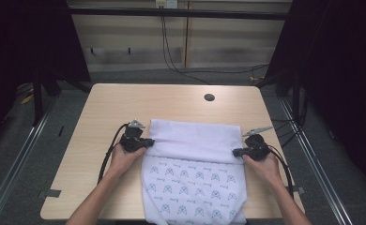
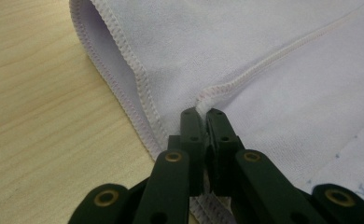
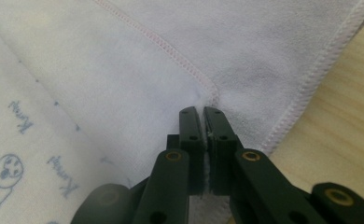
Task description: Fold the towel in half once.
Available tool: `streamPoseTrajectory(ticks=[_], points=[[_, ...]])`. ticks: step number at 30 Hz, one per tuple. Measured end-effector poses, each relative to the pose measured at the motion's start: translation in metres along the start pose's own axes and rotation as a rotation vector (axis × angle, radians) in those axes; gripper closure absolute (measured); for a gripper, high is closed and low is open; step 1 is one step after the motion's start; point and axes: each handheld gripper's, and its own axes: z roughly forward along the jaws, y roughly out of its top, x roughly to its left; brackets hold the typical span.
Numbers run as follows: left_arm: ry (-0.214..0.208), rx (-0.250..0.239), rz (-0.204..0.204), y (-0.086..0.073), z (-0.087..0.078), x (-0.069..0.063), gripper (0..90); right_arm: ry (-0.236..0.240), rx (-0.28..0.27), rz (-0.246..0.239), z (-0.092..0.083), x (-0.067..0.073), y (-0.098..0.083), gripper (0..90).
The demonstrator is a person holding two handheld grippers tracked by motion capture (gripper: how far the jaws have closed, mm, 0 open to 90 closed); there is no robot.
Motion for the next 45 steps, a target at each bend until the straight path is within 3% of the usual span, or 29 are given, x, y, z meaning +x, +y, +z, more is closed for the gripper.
streamPoseTrajectory(ticks=[11,27,29,33,40,45], points=[[0.019,0.000,-0.011,0.008,0.006,0.009,86.8,-0.015,-0.012,0.008,0.007,-0.008,0.010,87.0],[0.039,-0.032,-0.050,0.021,0.016,0.035,86.8,-0.021,-0.065,0.043,0.028,-0.026,0.034,86.9],[0.033,-0.046,-0.069,0.021,0.018,0.040,86.8,-0.030,-0.073,0.049,0.031,-0.029,0.038,86.9],[0.066,-0.035,-0.034,0.027,0.021,0.042,86.9,-0.043,-0.078,0.060,0.037,-0.033,0.046,86.9],[0.102,-0.056,-0.058,0.036,0.029,0.050,86.8,-0.104,-0.085,0.084,0.047,-0.036,0.061,86.8],[0.097,-0.048,-0.061,0.038,0.029,0.053,86.7,-0.112,-0.104,0.086,0.052,-0.037,0.065,86.6]])
